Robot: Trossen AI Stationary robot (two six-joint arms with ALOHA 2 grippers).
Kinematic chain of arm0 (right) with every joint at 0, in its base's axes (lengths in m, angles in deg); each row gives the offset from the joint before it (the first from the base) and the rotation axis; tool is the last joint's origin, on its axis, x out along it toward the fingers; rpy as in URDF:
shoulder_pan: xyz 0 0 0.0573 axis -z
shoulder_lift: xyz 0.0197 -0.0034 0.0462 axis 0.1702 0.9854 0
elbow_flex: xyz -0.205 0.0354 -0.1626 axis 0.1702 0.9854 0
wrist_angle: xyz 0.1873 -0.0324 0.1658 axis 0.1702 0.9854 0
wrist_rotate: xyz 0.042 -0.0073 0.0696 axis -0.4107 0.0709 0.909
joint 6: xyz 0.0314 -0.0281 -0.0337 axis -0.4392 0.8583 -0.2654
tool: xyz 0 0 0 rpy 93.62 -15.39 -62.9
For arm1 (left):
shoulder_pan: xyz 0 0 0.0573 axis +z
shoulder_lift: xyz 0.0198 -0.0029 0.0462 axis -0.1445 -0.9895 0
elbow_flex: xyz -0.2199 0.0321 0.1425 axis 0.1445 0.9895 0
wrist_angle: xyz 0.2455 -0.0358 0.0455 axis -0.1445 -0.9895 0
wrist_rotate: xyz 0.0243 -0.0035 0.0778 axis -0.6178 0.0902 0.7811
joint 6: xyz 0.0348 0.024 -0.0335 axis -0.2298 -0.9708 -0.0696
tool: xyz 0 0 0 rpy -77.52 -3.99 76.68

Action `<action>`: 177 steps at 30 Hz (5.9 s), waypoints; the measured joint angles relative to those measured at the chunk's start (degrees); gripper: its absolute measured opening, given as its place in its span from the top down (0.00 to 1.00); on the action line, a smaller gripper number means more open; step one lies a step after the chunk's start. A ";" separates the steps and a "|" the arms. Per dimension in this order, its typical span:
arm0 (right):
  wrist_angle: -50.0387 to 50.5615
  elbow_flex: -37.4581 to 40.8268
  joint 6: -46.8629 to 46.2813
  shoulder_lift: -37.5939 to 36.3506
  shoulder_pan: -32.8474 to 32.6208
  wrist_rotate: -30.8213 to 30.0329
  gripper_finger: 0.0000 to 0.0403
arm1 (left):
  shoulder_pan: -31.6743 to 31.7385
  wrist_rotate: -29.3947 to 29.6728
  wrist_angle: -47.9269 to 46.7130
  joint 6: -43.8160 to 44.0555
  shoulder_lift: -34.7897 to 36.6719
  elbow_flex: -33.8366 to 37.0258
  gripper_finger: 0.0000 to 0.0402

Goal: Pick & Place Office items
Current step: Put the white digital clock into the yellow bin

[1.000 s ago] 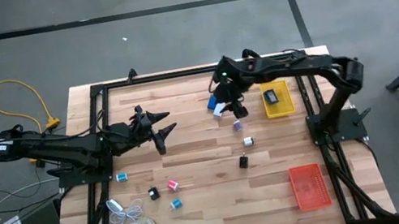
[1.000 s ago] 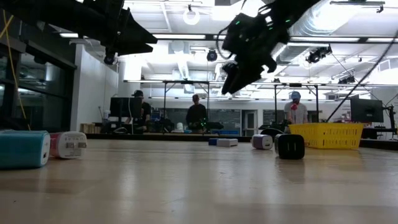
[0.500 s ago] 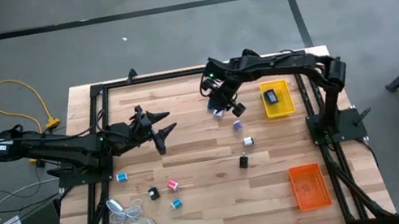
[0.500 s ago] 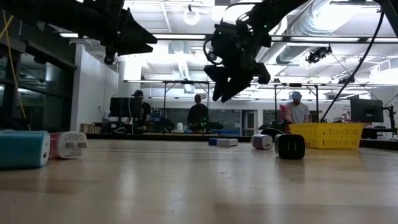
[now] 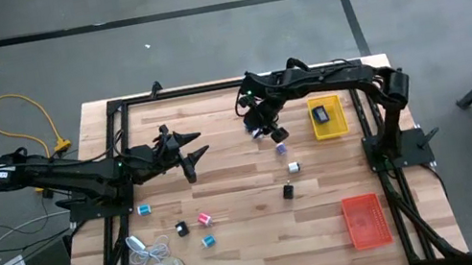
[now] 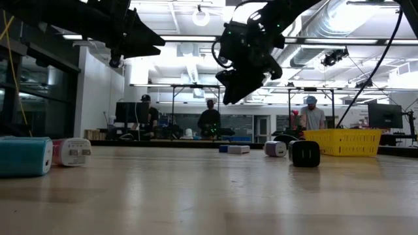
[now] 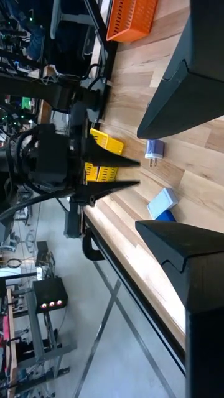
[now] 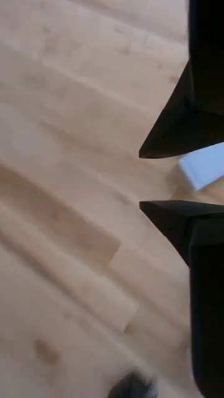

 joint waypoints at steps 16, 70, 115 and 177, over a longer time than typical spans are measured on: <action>1.43 0.00 5.35 0.00 -0.04 -5.51 0.74 | -0.01 0.00 -0.02 0.00 0.00 0.00 0.46; 4.59 -0.58 22.05 3.02 1.87 -3.90 0.42 | 0.00 0.00 -0.01 0.01 0.00 0.00 0.46; 12.45 -5.86 20.06 10.40 2.43 0.63 0.50 | -0.01 0.00 0.00 0.02 0.00 0.00 0.46; 7.74 -5.84 22.96 13.68 0.48 -8.25 0.36 | 0.01 0.00 0.19 0.00 -0.02 0.00 0.46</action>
